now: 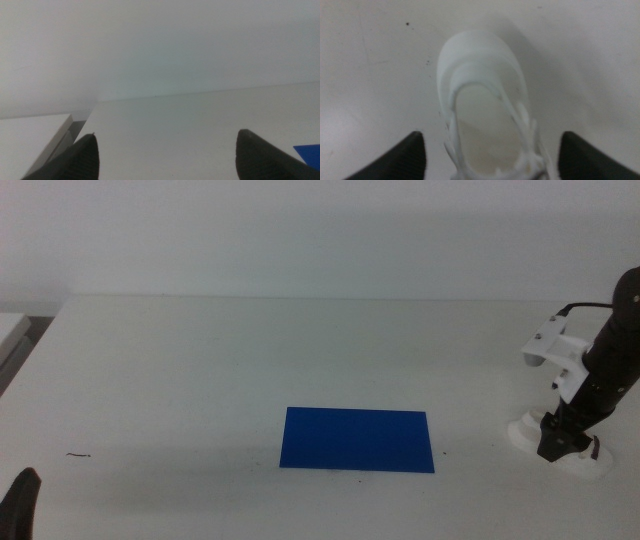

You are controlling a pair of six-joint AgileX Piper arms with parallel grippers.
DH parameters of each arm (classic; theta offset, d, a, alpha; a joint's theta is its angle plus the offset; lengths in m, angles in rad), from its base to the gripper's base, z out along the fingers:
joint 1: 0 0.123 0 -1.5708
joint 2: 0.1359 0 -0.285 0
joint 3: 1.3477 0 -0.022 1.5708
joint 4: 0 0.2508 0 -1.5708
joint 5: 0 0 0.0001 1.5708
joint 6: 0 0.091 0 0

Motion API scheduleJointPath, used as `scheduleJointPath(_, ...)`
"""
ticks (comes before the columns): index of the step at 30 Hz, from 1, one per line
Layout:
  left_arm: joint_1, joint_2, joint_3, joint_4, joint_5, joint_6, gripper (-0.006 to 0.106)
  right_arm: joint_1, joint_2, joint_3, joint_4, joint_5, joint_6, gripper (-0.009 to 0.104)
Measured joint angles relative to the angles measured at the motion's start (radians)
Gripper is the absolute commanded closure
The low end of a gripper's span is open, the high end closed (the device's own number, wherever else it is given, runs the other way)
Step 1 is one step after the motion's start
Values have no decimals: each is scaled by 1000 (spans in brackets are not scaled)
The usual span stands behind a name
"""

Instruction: Use one arm to grab the shoe from the table and place it on the mat.

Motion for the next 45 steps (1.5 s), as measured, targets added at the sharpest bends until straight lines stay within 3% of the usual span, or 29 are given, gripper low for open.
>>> scheduleJointPath(3, 0, 0, 0, 0, 0, 0, 7, 14, 12, 0, -4, 0, 3, 63)
scheduleJointPath(6, 0, 0, 0, 0, 0, 0, 7, 34, 12, -5, -17, 1, 60, 74)
scheduleJointPath(12, 0, 0, 0, 0, 0, 0, 7, 133, 10, -106, -134, 148, 320, 74)
scheduleJointPath(16, 0, 0, 0, 0, 0, 0, 7, 239, 8, -220, -159, 240, 495, 74)
scheduleJointPath(21, 0, 0, 0, 0, 0, 0, 7, 385, 21, -342, -161, 267, 610, 74)
scheduleJointPath(31, 0, 0, 0, 0, 0, 0, 7, 601, 229, -615, -147, 269, 674, 74)
scheduleJointPath(39, 0, 0, 0, 0, 0, 0, 7, 637, 282, -648, -137, 269, 704, 74)
scheduleJointPath(45, 0, 0, 0, 0, 0, 0, 7, 637, 282, -648, -130, 269, 944, 74)
